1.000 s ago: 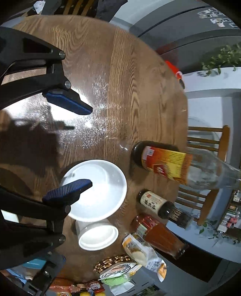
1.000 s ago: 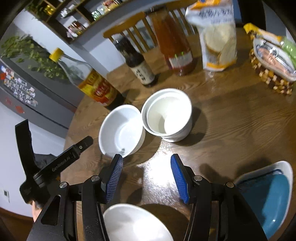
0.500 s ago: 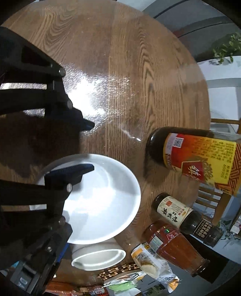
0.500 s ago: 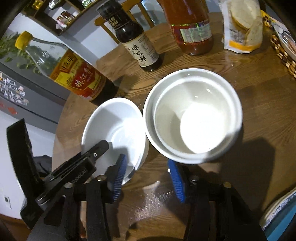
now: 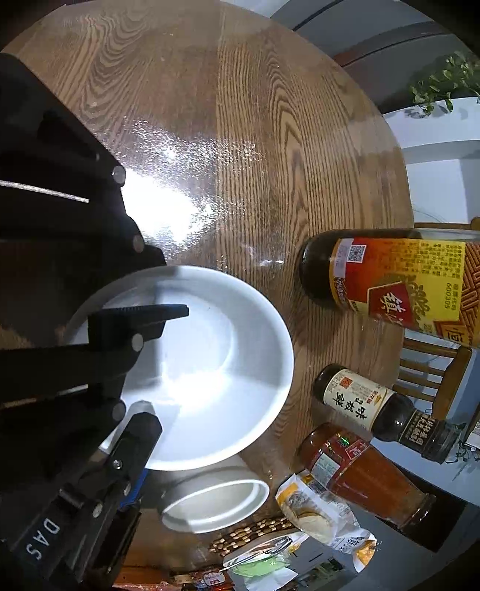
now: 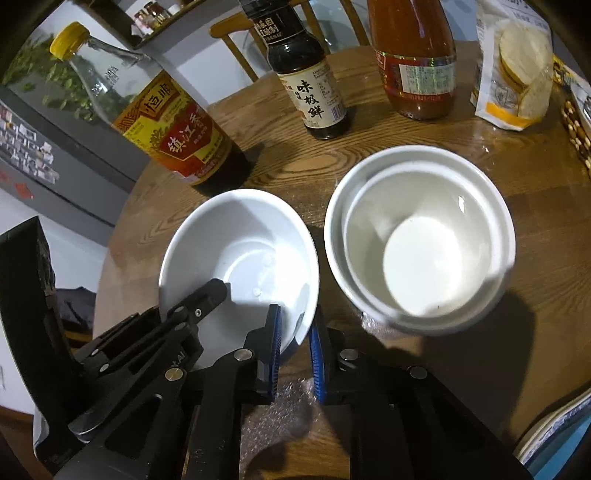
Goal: Organize plates and bowls
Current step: 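Lift the smaller white bowl with both grippers and carry it over the large bowl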
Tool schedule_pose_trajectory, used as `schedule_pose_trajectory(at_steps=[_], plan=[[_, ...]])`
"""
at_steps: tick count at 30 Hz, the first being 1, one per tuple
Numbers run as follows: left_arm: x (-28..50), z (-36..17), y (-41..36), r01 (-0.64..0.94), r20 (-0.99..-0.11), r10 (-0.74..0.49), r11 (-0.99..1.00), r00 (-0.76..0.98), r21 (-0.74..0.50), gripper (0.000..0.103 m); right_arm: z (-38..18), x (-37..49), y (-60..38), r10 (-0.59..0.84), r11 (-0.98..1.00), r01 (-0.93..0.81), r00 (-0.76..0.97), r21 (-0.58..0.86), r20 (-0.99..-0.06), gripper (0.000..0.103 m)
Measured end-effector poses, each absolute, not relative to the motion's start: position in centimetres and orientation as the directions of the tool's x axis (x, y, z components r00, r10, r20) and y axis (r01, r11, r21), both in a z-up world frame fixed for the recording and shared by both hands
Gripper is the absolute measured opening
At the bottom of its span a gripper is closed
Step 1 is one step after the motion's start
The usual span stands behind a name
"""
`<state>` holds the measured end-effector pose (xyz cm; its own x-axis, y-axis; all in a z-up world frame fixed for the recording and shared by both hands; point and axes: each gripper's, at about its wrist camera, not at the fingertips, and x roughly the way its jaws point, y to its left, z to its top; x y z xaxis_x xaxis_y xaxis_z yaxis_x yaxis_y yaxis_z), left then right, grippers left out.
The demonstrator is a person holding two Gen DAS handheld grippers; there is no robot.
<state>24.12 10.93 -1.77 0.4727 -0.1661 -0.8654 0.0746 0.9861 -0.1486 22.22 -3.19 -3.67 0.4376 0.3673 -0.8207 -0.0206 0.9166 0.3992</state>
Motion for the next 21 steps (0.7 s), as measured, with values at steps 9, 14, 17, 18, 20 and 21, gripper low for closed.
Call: schedule_pose_trajectory(at_steps=[9, 14, 17, 18, 20, 21], plan=[[19.3, 3.6, 10.8, 0.098, -0.792, -0.123, 0.992, 0.598, -0.08, 0.011, 0.8, 18.1, -3.7, 0.394, 0.907, -0.083, 0.515, 0.413, -0.762, 0.016], [16.1, 5.8, 10.2, 0.105, -0.763, -0.119, 0.992, 0.636, -0.067, 0.011, 2.4, 15.0, -4.5, 0.412, 0.899, -0.107, 0.538, 0.426, -0.736, 0.016], [14.5, 6.6, 9.6, 0.105, -0.752, -0.118, 0.992, 0.649, -0.065, 0.011, 3.3, 12.9, -5.1, 0.424, 0.893, -0.12, 0.547, 0.434, -0.722, 0.016], [13.9, 6.7, 9.3, 0.106, -0.749, -0.118, 0.992, 0.652, -0.064, 0.011, 3.5, 12.4, -5.1, 0.425, 0.892, -0.122, 0.551, 0.435, -0.718, 0.016], [12.8, 7.1, 8.9, 0.108, -0.743, -0.119, 0.992, 0.658, -0.063, 0.011, 3.9, 11.1, -5.6, 0.43, 0.89, -0.131, 0.558, 0.436, -0.71, 0.016], [12.1, 7.3, 8.6, 0.109, -0.739, -0.117, 0.992, 0.663, -0.059, 0.011, 3.9, 10.5, -5.8, 0.434, 0.888, -0.134, 0.558, 0.439, -0.707, 0.016]])
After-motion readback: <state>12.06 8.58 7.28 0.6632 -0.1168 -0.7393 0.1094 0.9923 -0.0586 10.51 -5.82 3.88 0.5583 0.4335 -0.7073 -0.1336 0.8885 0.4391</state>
